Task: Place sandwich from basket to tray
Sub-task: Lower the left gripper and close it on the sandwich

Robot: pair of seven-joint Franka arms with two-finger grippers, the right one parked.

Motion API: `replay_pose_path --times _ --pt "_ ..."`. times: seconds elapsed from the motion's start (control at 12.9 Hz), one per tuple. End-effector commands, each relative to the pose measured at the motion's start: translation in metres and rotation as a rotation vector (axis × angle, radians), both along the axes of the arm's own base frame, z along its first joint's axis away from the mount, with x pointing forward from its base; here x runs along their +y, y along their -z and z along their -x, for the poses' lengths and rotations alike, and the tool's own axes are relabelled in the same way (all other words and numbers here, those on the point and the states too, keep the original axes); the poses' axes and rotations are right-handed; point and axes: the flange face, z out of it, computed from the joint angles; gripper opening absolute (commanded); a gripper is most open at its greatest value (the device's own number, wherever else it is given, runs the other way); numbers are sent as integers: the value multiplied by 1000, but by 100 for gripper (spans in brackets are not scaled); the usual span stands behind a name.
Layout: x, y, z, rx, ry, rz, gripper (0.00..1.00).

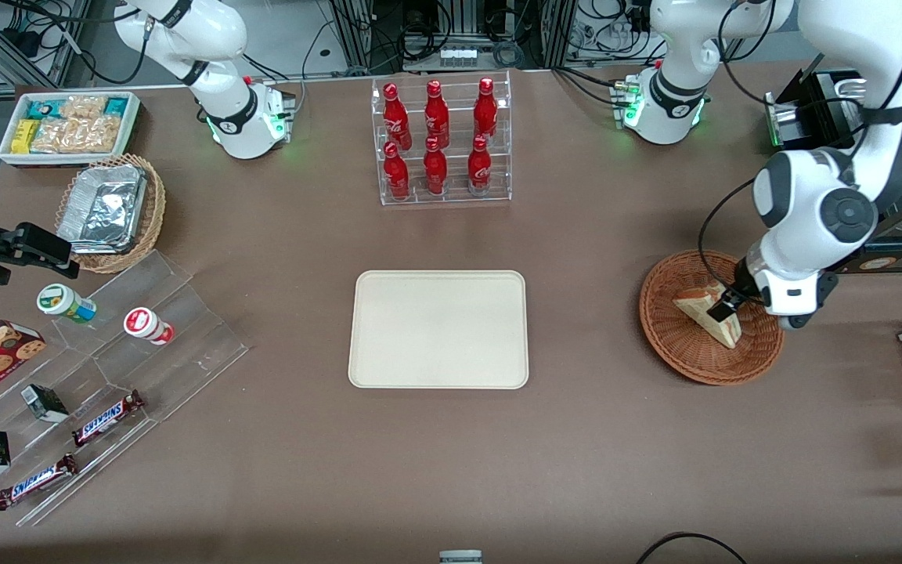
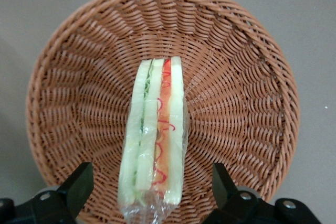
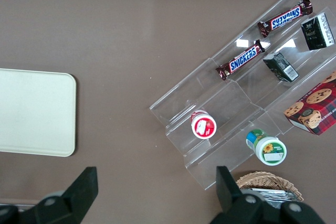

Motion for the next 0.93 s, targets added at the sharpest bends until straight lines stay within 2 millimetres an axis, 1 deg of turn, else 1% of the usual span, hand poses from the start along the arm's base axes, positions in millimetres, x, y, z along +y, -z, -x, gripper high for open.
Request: replay_pose_path --times 0.0,0.16,0.23,0.31,0.39,0.47,0.54,0.62,0.7,0.78,0.85 --pt "-1 16 18 -30 -12 -4 100" --pt "0 26 23 -27 -13 -4 100" --pt "-1 27 22 -26 -26 -4 99" --pt "-6 28 22 -28 -49 -4 83" --pt "-7 29 21 -28 -65 -4 50" --pt "-8 26 19 -35 -72 -3 20" --pt "-12 20 15 -50 -79 -2 1" --pt "-19 10 9 -66 -79 0 0" --pt "-28 1 8 -71 -49 -5 0" --pt "-33 -13 7 -62 -6 -35 0" --pt "-38 -41 -3 -32 11 -62 0"
